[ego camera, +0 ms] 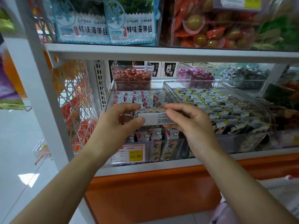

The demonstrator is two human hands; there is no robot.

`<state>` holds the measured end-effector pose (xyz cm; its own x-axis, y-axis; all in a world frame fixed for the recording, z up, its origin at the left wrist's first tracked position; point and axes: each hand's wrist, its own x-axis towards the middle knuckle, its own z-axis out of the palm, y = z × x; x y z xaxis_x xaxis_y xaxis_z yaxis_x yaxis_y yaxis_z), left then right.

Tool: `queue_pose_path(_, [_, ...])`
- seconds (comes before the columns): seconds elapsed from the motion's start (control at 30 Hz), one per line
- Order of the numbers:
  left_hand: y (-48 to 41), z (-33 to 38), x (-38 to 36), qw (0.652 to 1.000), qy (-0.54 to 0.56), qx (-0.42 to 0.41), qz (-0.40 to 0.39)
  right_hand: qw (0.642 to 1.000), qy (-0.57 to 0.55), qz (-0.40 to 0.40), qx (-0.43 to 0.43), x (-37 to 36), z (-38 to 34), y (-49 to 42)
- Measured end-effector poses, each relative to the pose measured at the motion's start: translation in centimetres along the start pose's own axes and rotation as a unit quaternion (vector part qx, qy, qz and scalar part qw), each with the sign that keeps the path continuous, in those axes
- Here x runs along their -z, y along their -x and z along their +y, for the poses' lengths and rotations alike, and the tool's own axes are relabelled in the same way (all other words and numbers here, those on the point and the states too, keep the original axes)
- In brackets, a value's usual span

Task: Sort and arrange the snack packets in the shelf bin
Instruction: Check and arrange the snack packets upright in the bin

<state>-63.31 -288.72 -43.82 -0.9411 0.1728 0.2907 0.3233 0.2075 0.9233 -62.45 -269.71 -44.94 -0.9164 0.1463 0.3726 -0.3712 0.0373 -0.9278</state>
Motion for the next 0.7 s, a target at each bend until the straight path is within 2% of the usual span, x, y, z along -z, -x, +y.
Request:
queue_pose_path(0.27, [0.1,0.2,-0.4,0.999,-0.028,-0.006,-0.023,0.991,0.101,0.049,0.068,-0.2,-0.2,0.1])
queue_pose_path(0.43, [0.2,0.5,-0.3,0.999,-0.018,0.014,-0.023,0.985,0.140,0.015,0.099,-0.4,-0.3,0.4])
queue_pose_path(0.7, [-0.3,0.9,1.3,0.999,-0.043,0.016,-0.026,0.982,0.154,-0.021,0.104,-0.7,-0.3,0.6])
